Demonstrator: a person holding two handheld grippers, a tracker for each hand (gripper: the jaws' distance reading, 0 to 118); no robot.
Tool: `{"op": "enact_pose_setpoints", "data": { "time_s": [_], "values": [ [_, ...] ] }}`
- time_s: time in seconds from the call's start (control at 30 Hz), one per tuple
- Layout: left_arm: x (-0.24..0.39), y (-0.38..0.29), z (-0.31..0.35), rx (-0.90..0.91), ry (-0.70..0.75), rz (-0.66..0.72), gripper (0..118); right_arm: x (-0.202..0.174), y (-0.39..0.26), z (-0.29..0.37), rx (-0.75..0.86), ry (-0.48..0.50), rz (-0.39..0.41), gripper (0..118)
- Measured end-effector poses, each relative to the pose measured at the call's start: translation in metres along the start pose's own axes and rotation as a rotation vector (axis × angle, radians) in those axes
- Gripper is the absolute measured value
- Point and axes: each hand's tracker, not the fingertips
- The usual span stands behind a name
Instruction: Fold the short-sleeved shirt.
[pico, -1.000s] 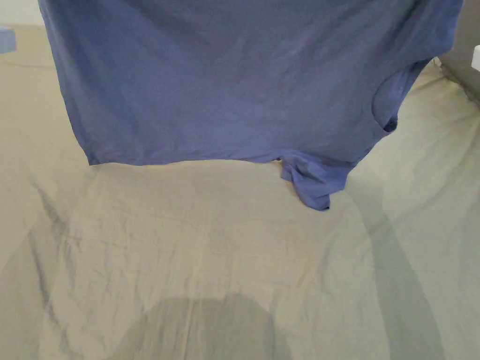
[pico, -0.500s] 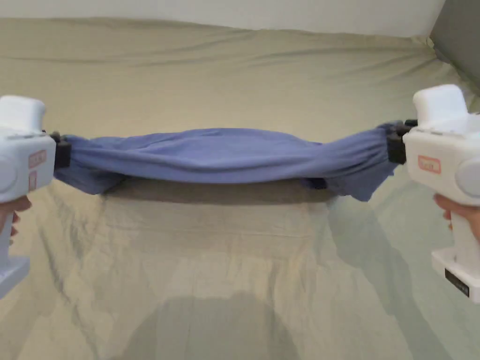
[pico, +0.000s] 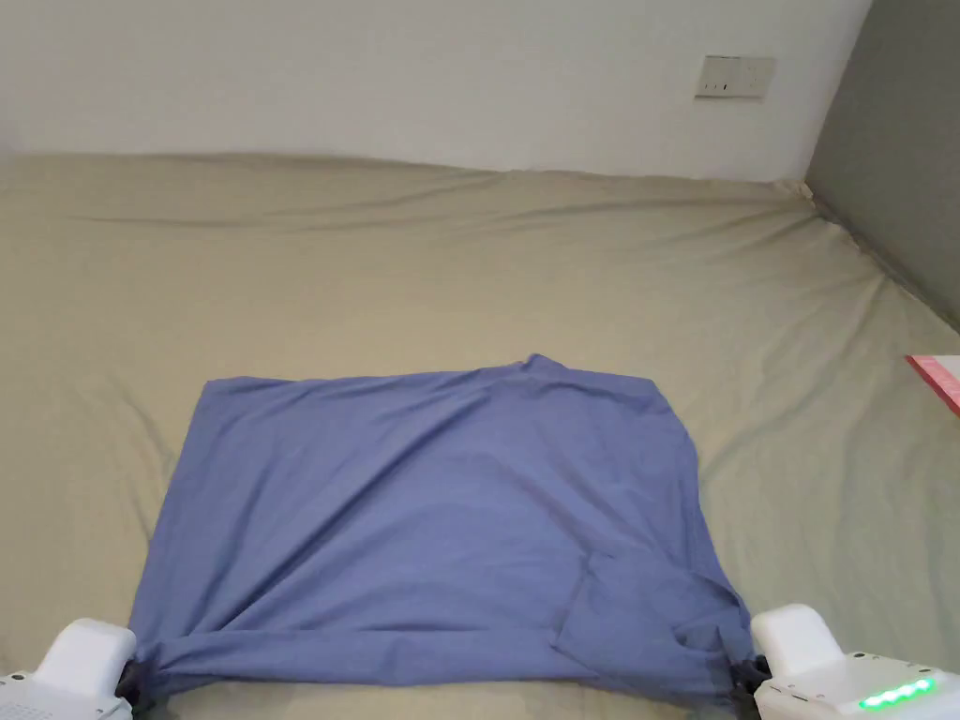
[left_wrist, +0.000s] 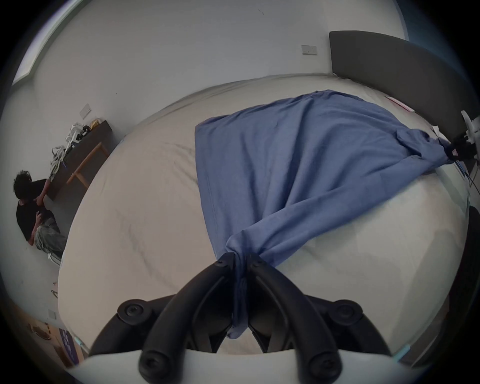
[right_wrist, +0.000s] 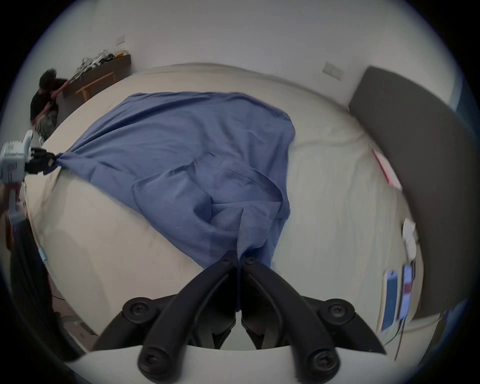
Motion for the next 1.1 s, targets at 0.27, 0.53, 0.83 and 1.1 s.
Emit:
{"op": "enact_pose_setpoints", "data": {
  "time_s": [0.27,0.53,0.83,1.1],
  "values": [
    [-0.016,-0.025,0.03,-0.037,-0.069,0.038,7,0.035,-0.033,0.036,-0.048,0.104,-0.249,3],
    [-0.017,-0.044,0.02,-0.116,-0.098,-0.024,7,0.005,-0.038,0.011,-0.208,0.056,-0.106,3],
    [-0.018,-0.051,0.012,-0.13,-0.114,-0.006,12,0.01,-0.043,-0.018,-0.264,0.056,-0.199,15],
    [-0.053,-0.012,0.066,0.092,-0.171,0.413,113,0.013,0.032,0.087,0.175,0.012,-0.259,106]
  ]
}}
